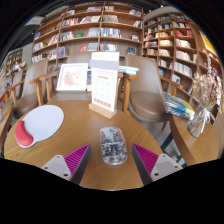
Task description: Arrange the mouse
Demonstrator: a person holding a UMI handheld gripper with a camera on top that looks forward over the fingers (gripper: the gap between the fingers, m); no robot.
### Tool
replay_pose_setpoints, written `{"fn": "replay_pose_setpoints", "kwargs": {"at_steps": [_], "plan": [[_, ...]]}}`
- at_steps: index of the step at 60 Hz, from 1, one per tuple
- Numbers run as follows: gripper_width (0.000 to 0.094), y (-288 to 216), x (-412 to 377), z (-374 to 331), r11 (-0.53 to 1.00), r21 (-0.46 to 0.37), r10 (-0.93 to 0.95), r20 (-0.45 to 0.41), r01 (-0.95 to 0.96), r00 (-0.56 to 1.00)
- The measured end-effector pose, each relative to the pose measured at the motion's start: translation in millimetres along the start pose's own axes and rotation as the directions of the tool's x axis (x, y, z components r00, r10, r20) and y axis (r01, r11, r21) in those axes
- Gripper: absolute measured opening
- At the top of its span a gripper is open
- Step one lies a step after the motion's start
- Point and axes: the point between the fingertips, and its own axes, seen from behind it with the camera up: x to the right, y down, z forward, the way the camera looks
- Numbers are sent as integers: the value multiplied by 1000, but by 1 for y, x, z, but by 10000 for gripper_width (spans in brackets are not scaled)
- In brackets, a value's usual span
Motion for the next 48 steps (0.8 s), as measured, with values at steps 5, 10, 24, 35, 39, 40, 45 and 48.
{"fn": "replay_pose_setpoints", "kwargs": {"at_steps": [5, 10, 24, 35, 39, 40, 45, 48], "plan": [[846, -6, 1, 13, 1000, -16, 19, 12, -19, 1000], [840, -11, -2, 24, 999, -37, 29, 29, -28, 999], [844, -19, -3, 37, 996, -72, 53, 52, -49, 997], [428, -21, 5, 32, 992, -101, 74, 7, -73, 997], [426, -42, -5, 22, 995, -57, 78, 27, -76, 997], [426, -47, -6, 19, 996, -54, 73, 25, -71, 997], [425, -78, -30, 7, 998, -26, 56, 38, -55, 998], [426, -97, -51, 1, 999, -13, 51, 55, -50, 997]]}}
